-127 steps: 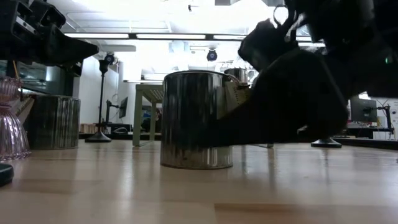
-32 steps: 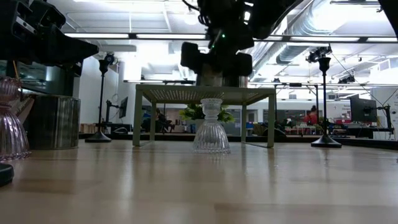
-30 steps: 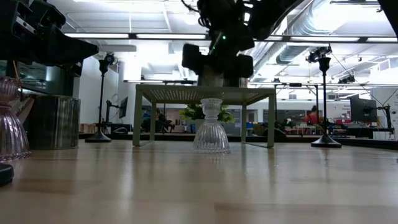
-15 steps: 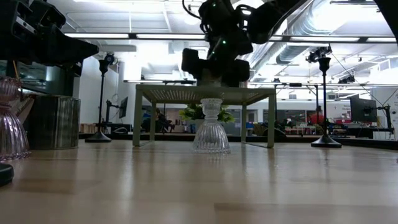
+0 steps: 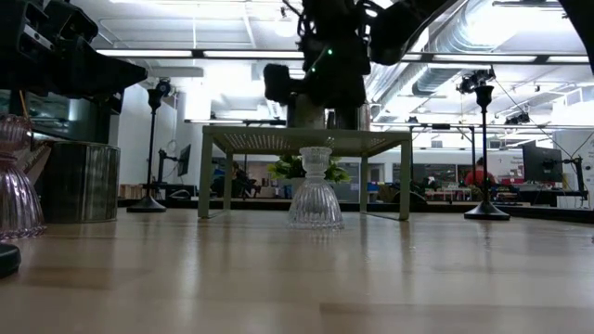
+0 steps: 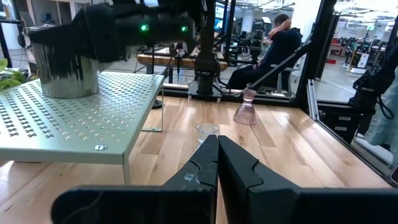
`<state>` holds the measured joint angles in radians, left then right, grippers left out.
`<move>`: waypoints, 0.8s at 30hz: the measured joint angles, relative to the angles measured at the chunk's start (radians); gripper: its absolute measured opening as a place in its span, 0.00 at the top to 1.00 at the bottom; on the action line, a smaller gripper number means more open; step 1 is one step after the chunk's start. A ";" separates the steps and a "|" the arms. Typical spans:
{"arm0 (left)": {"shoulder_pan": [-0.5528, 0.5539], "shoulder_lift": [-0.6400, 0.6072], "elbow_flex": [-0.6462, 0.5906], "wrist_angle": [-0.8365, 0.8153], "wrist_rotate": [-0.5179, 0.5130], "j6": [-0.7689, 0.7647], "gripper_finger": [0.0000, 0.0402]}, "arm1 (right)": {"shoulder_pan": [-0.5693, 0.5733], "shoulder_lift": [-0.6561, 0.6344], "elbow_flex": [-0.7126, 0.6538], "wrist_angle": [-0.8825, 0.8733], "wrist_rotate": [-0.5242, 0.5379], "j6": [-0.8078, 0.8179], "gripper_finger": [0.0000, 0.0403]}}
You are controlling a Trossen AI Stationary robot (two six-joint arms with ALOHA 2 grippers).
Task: Pick & Place candle stick holders
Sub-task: Put the bottom silver scented candle on the shelf aligned with the silver scented candle
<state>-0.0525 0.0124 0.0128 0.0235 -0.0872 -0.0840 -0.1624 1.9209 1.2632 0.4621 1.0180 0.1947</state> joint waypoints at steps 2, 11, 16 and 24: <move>0.000 0.000 0.000 0.000 0.000 0.000 1.00 | 0.001 0.000 0.000 0.033 0.003 -0.051 0.01; 0.000 0.000 0.000 0.000 0.000 0.000 1.00 | -0.010 0.000 0.000 0.165 0.002 -0.304 0.01; 0.000 0.000 0.000 0.000 0.000 0.000 1.00 | -0.009 -0.005 0.000 0.249 -0.072 -0.442 0.01; 0.000 0.000 0.000 0.000 0.000 0.000 1.00 | 0.025 -0.087 0.000 0.243 -0.106 -0.529 0.02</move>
<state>-0.0526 0.0124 0.0128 0.0237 -0.0872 -0.0838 -0.1376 1.8343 1.2633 0.7051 0.9122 -0.3347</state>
